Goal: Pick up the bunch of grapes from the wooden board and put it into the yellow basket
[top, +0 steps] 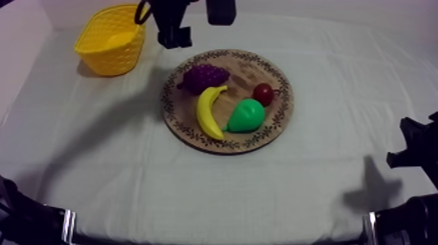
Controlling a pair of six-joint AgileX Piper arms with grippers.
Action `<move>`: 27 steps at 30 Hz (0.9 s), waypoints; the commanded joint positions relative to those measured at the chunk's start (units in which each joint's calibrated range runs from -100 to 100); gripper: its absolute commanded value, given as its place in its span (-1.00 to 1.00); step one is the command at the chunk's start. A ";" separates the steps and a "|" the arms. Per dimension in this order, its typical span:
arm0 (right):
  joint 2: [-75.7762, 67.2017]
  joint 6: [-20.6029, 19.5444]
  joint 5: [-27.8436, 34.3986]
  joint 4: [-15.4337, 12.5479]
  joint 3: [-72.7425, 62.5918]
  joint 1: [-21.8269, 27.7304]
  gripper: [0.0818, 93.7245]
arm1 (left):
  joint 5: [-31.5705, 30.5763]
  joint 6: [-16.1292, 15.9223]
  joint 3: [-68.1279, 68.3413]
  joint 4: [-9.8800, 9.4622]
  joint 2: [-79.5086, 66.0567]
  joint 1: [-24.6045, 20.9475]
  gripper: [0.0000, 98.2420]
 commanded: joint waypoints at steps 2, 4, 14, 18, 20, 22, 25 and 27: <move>-0.02 0.01 0.01 0.01 -0.01 0.01 -0.99 | -1.13 0.31 0.33 0.00 1.21 0.19 0.72; -0.02 0.01 0.01 0.01 -0.01 0.01 -0.99 | -2.00 0.54 0.46 0.03 2.47 0.31 0.71; -0.02 0.01 0.01 0.01 -0.01 0.01 -0.99 | -3.61 1.15 -2.22 0.53 12.12 0.71 0.72; -0.02 0.01 0.01 0.01 -0.01 0.01 -0.99 | -3.54 1.14 -4.75 0.99 17.06 0.96 0.73; -0.02 0.01 0.01 0.01 -0.01 0.01 -0.99 | -3.55 1.21 -5.78 1.16 19.30 1.05 0.73; -0.02 0.01 0.01 0.01 -0.01 0.01 -0.99 | -3.56 1.36 -6.71 1.25 21.28 1.10 0.72; -0.02 0.01 0.01 0.01 -0.01 0.01 -0.99 | -3.56 1.63 -8.05 1.42 23.64 1.13 0.72; -0.02 0.01 0.01 0.01 -0.01 0.01 -0.99 | -3.56 1.80 -8.82 1.48 24.85 1.14 0.71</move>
